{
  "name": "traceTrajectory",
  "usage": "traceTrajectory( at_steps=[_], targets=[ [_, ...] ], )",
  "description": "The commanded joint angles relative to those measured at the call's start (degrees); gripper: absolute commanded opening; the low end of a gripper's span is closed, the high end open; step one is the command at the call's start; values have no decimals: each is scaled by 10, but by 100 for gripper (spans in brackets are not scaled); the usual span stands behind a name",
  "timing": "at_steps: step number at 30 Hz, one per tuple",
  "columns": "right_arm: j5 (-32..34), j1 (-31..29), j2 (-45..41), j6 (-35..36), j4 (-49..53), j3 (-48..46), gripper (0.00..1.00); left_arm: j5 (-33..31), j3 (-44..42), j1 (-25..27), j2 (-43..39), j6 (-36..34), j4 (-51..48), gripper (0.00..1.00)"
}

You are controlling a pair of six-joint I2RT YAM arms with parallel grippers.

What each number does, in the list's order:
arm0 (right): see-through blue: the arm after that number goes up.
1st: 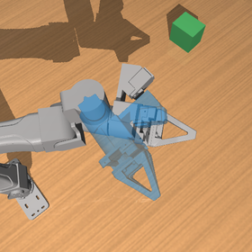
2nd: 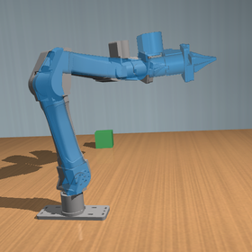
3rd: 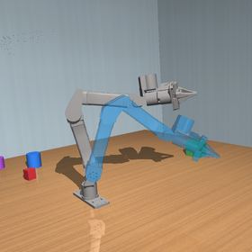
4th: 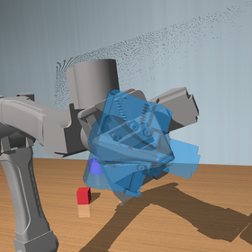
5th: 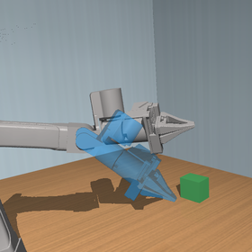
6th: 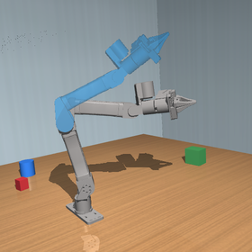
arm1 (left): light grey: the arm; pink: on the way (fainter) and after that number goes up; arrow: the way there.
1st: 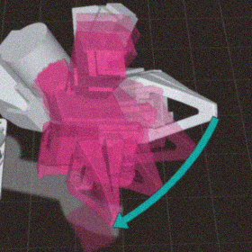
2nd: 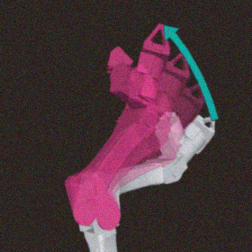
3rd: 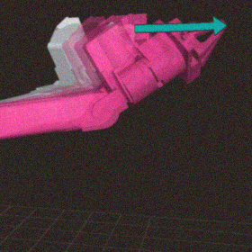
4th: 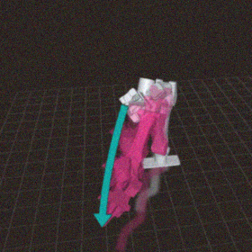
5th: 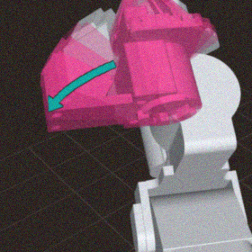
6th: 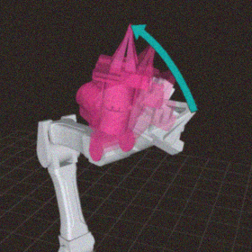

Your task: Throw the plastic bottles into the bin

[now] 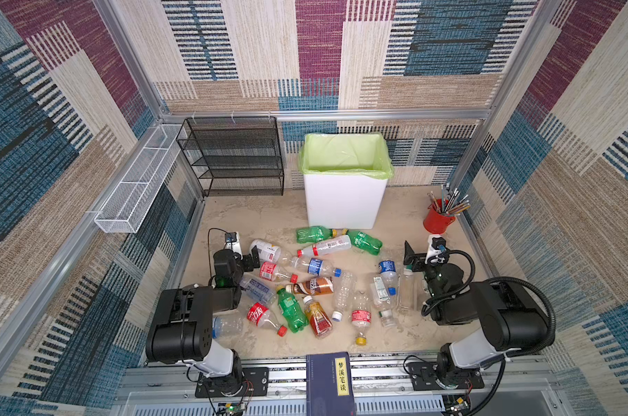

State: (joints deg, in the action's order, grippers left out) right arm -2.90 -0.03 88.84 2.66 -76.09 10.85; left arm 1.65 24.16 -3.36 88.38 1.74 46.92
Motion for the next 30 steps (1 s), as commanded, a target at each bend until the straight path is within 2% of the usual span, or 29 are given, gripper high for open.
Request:
traceTrajectory(
  at_steps=[1, 14, 16, 19, 21, 23, 25, 27, 30],
  targets=[
    [2, 0, -1, 2, -20, 0, 99, 0, 0, -1, 0, -2, 11, 99],
    [-7, 3, -2, -3, -12, 4, 99, 6, 0, -2, -2, -1, 6, 100],
    [-8, 4, -6, -3, -15, 1, 99, 9, -3, -3, -3, 1, 10, 97],
    [9, 3, -64, -6, 33, 3, 100, 9, 14, -5, -36, -1, -39, 93],
    [41, 3, -135, -22, 121, 21, 94, 15, 34, -4, -80, -7, -107, 89],
    [105, 3, -207, -105, 276, 77, 87, -8, 62, -4, -130, 12, -193, 86],
    [158, 3, -251, -215, 458, 163, 74, -42, 118, -4, -177, 42, -313, 82],
    [166, 3, -261, -293, 612, 249, 72, -80, 185, -3, -207, 84, -436, 78],
    [122, 0, -249, -353, 757, 350, 71, -87, 288, 2, -240, 145, -605, 67]
  ],
)
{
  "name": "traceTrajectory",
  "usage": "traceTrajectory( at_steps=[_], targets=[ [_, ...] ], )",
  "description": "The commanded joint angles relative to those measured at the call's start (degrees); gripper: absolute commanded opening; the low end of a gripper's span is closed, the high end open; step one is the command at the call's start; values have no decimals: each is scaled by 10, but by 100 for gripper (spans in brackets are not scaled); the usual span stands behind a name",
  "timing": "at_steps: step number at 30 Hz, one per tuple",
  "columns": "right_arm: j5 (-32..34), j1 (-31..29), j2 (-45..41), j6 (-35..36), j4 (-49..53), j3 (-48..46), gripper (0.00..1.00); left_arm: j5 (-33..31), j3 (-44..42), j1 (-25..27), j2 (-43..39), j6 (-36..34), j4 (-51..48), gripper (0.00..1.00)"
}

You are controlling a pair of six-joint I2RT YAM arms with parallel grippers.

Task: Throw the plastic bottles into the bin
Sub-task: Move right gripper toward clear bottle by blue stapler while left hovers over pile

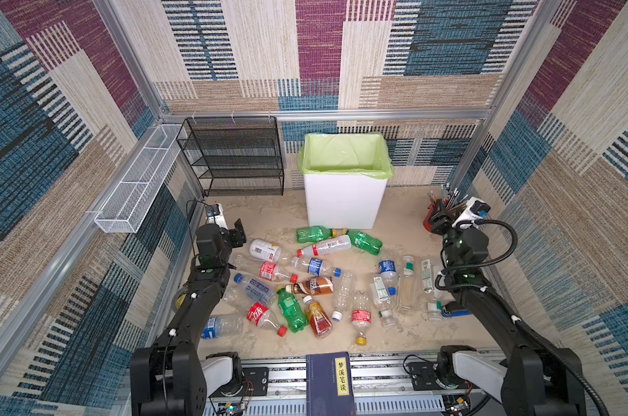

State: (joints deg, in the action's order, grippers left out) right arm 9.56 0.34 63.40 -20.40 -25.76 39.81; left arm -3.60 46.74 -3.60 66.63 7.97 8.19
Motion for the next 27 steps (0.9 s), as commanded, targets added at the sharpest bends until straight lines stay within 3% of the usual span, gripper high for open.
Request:
traceTrajectory(
  at_steps=[1, 5, 9, 16, 22, 27],
  targets=[
    [-10, -9, 8, -126, 287, 86, 69, -34, 92, 7, -31, 108, -266, 64],
    [16, -51, -16, -149, 393, 128, 64, 12, 169, 17, -64, 234, -423, 54],
    [-52, -55, -28, -202, 551, 155, 65, 80, 169, 56, -81, 302, -510, 53],
    [-51, -58, -103, -221, 698, 140, 64, 94, 154, 136, -87, 323, -576, 54],
    [-16, -57, -80, -187, 758, 146, 71, 115, 159, 157, -67, 320, -592, 55],
    [0, -30, -38, -128, 760, 155, 81, 143, 196, 159, -28, 266, -613, 57]
  ],
)
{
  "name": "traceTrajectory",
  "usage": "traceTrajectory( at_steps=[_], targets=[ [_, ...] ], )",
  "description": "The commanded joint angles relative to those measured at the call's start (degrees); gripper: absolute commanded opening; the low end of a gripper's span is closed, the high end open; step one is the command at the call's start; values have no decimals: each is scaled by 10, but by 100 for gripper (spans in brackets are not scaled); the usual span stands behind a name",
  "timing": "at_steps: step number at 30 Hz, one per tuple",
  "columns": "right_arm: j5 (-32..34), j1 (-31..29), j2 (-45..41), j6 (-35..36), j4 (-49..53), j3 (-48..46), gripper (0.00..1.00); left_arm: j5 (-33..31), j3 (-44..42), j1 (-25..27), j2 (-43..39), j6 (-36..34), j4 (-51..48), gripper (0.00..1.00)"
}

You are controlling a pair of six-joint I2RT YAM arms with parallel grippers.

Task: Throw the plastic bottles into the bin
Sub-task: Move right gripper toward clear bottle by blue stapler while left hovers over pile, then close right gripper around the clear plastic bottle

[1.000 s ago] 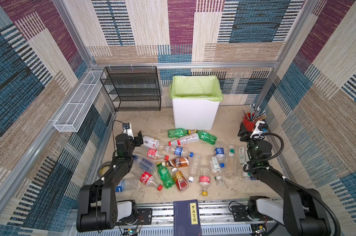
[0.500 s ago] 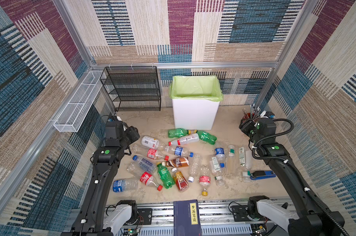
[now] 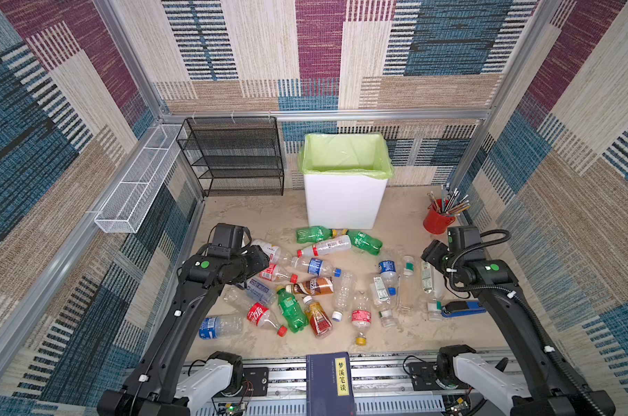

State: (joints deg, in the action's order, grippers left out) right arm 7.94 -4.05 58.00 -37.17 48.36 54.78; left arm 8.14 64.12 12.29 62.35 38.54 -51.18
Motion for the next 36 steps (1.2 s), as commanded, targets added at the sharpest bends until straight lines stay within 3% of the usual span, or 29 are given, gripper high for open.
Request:
traceTrajectory(
  at_steps=[1, 7, 12, 15, 30, 36],
  targets=[
    [4, 24, 25, 48, 19, 3, 83, 27, 33, 0, 25, -49, -28, 58],
    [-27, 58, 78, 114, 6, -9, 93, 26, 35, 8, 35, -52, -25, 59],
    [-31, 96, 112, 157, -13, -15, 95, 24, 31, 8, 34, -53, -26, 59],
    [-70, 130, 133, 173, -29, -26, 95, 21, 33, 9, 38, -56, -28, 60],
    [-111, 152, 190, 178, -83, -63, 90, 16, 54, 9, 74, -54, -19, 60],
    [-131, 152, 199, 184, -95, -76, 81, 12, 58, 9, 81, -51, -16, 60]
  ],
)
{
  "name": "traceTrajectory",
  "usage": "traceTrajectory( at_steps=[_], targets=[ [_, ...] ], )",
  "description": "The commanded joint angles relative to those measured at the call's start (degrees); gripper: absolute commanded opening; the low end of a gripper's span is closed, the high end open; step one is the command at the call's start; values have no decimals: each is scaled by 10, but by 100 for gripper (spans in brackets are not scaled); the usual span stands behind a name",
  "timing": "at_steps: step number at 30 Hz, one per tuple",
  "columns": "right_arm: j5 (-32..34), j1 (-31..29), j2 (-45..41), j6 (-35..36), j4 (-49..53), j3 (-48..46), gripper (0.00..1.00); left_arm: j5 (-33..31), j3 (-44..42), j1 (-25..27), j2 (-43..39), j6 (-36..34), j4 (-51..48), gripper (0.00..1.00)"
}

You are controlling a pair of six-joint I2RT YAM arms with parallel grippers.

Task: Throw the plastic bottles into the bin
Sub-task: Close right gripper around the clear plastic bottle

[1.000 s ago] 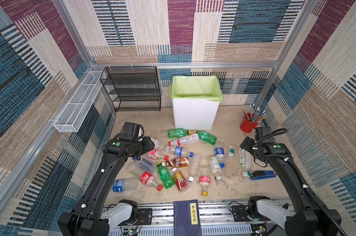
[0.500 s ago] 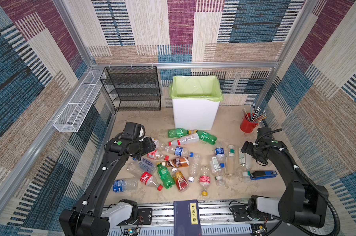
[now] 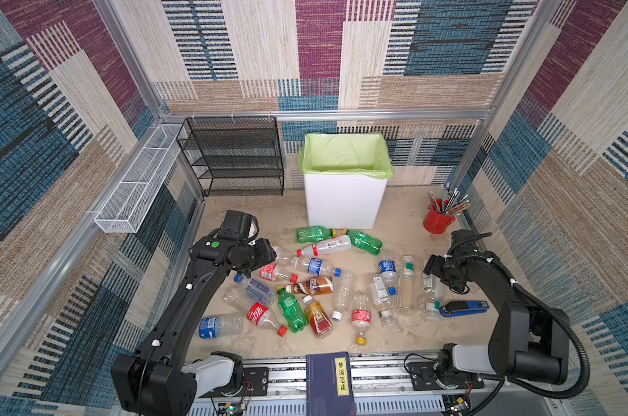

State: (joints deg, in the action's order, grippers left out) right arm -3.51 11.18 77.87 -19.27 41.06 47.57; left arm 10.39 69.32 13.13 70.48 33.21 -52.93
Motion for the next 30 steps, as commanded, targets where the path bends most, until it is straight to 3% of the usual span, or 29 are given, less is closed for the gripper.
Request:
traceTrajectory(
  at_steps=[1, 12, 21, 30],
  targets=[
    [-19, 0, -1, 6, -24, -7, 80, -11, 6, 1, 0, 4, 2, 60],
    [-13, 0, -18, 0, -38, -25, 61, -6, 6, 1, 11, 9, 15, 60],
    [2, 0, -47, 0, -29, 8, 54, -2, 14, 2, 20, 9, 19, 60],
    [-12, 0, -24, -10, -51, -8, 55, 10, 30, 4, 40, 12, 21, 60]
  ],
)
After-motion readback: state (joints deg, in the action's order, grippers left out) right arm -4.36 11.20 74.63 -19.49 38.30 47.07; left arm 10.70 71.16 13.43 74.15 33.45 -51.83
